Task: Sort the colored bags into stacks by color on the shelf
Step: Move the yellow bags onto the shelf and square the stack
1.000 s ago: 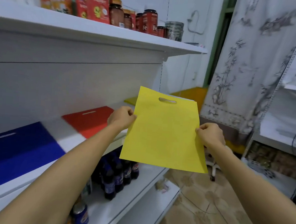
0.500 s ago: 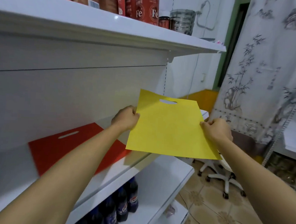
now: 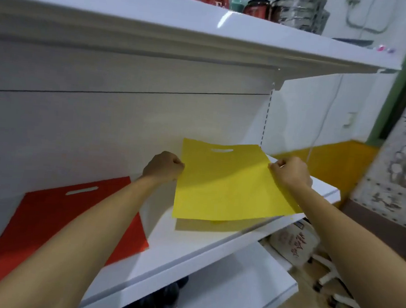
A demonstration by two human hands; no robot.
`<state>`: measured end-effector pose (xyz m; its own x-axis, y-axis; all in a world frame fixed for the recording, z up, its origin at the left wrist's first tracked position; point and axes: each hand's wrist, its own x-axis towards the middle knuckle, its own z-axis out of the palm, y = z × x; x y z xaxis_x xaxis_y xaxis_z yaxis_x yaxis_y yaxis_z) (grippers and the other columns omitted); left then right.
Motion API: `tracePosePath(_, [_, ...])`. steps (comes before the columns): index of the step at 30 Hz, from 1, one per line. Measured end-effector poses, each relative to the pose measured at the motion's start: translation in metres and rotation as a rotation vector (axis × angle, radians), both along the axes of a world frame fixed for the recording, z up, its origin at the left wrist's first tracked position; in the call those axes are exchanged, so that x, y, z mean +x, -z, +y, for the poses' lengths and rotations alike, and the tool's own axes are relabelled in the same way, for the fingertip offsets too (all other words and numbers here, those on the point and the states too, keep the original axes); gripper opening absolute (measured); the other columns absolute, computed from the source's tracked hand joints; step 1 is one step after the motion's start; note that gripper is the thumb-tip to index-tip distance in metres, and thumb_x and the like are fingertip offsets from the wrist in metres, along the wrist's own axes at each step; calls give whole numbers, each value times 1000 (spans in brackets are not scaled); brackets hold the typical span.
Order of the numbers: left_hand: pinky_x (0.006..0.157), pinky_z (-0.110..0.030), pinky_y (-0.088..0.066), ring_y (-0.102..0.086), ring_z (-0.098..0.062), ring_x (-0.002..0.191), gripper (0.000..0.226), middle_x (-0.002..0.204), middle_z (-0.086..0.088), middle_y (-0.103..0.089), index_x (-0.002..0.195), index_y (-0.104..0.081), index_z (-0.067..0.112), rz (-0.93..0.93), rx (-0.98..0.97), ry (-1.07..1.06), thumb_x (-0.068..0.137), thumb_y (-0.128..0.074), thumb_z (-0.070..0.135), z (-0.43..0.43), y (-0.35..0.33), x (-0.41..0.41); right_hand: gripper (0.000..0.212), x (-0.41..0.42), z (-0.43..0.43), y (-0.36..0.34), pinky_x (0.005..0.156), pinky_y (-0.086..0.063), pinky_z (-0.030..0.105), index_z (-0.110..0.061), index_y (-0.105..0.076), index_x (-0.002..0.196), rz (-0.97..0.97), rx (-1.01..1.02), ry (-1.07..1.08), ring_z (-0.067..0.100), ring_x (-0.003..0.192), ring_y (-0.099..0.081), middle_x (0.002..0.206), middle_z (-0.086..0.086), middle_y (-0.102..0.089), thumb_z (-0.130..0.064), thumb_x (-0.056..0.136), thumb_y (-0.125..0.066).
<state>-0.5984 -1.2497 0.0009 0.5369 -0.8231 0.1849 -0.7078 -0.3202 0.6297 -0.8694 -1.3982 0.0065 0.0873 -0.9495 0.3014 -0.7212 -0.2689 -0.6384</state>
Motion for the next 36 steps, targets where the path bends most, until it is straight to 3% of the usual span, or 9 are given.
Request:
tracePosePath(5, [76,-37,-55,-68,-25,71,32,72,-9,-70,62,-62,14,25,31,-93,91,-60,28,-27,4,-14,20,3,-67,-1,66,-43,30,-13,-65,90,60,1,-190,27,78,-56,81,4,-59,-32,91,-61])
tracePosePath(13, [78,-38,-55,-67,-25,75,31,76,-8,-71,63,-62,16,70,112,-231,90,-61,30,-52,24,-30,16,22,-138,24,75,-43,31,-18,-64,92,76,57,-372,30,96,-60,95,4,-61,-34,90,-62])
tracePosePath(17, [75,-32,-50,-64,-22,78,29,70,1,-66,62,-60,20,89,149,-336,88,-64,33,-58,37,-36,14,31,-155,35,74,-43,30,-20,-63,88,108,109,-442,27,89,-59,91,2,-61,-33,90,-61])
tracePosePath(24, [71,-28,-41,-59,-25,85,22,81,-2,-60,72,-59,20,82,196,-452,89,-63,33,-62,52,-44,11,32,-166,62,69,-46,29,-20,-65,87,129,183,-481,27,75,-60,77,3,-62,-31,86,-62])
tracePosePath(26, [69,-28,-42,-58,-24,79,20,78,-2,-60,78,-63,15,67,192,-509,88,-63,32,-62,52,-45,13,32,-167,63,70,-44,29,-18,-66,86,113,189,-493,26,76,-58,79,4,-62,-31,86,-63])
tracePosePath(30, [62,-28,-51,-63,-25,58,29,61,-8,-64,65,-64,7,106,203,-567,85,-62,27,-65,50,-45,30,35,-164,61,65,-41,28,-10,-68,81,124,215,-494,23,67,-55,70,4,-61,-40,83,-68])
tracePosePath(33, [49,-22,-45,-58,-18,44,25,58,-8,-64,68,-63,5,165,201,-565,87,-61,21,-68,47,-48,31,37,-163,61,58,-40,24,-6,-70,80,152,228,-517,20,61,-55,66,5,-61,-38,81,-69])
tracePosePath(36, [46,-20,-44,-57,-15,41,23,57,-7,-64,71,-66,2,196,193,-563,87,-62,19,-70,45,-47,28,39,-165,62,58,-41,25,-6,-72,83,161,223,-529,18,60,-55,68,5,-63,-34,81,-70])
